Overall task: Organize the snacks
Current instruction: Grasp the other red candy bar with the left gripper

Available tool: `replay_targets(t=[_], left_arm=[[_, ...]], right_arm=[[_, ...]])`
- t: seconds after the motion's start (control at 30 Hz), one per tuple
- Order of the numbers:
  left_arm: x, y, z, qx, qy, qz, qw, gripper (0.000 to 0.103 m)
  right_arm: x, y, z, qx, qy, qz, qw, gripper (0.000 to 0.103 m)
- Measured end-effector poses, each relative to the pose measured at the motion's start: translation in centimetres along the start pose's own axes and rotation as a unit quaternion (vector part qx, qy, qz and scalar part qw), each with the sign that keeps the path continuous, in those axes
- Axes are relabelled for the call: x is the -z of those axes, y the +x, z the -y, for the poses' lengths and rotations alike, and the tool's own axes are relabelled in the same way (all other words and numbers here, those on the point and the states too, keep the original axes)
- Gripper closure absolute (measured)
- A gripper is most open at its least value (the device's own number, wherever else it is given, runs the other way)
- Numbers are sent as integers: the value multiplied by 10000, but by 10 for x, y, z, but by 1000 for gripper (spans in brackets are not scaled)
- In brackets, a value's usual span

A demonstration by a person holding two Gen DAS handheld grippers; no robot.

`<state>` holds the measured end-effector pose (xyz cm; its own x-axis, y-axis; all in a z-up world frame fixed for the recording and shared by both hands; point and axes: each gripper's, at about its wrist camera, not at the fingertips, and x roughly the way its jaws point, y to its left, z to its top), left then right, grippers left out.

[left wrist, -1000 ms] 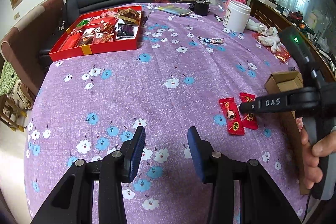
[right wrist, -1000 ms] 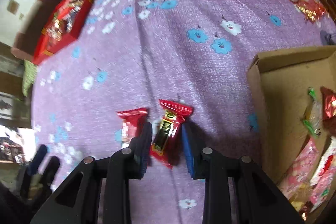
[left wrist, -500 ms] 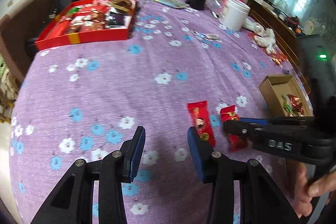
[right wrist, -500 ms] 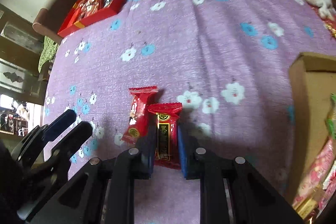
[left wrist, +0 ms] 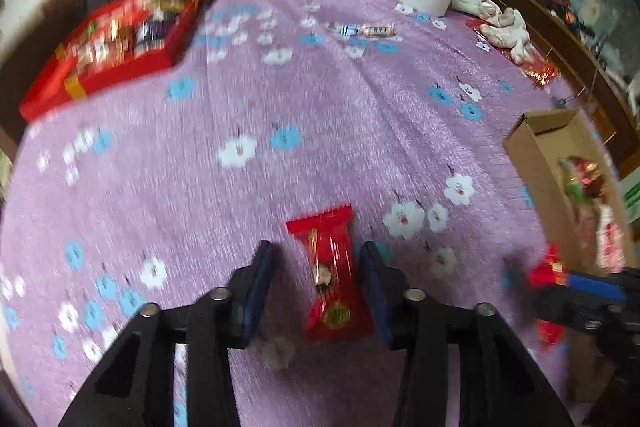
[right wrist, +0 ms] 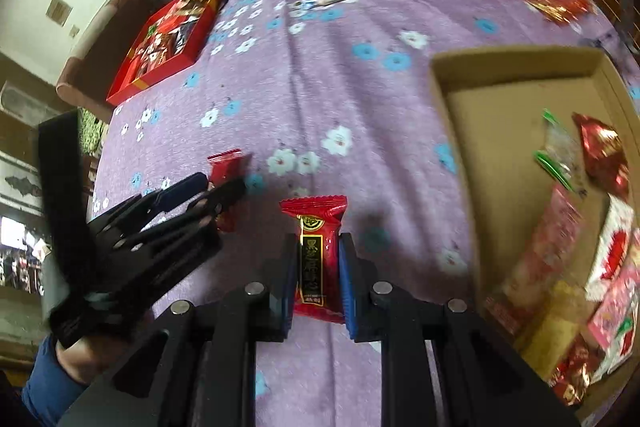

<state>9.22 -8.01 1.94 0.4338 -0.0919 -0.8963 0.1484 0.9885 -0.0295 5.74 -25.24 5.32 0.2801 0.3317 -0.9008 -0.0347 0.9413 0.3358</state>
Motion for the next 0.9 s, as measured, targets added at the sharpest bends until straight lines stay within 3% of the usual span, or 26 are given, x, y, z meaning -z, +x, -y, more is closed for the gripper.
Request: replay_targets(t=[0.07, 0.33, 0.6, 0.9], left_arm=[[1, 0, 5, -117, 164, 94, 9998, 84], [34, -17, 17, -493, 437, 325, 9973, 84], [75, -44, 37, -601, 572, 443, 9956, 85], [84, -76, 62, -744, 719, 712, 9921, 85]], right_arm=[[3, -5, 6, -6, 59, 43, 10000, 85], [13, -15, 13, -89, 27, 93, 9999, 85], [41, -7, 14, -203, -177, -136, 9995, 85], [58, -14, 16, -380, -310, -168, 9987, 85]])
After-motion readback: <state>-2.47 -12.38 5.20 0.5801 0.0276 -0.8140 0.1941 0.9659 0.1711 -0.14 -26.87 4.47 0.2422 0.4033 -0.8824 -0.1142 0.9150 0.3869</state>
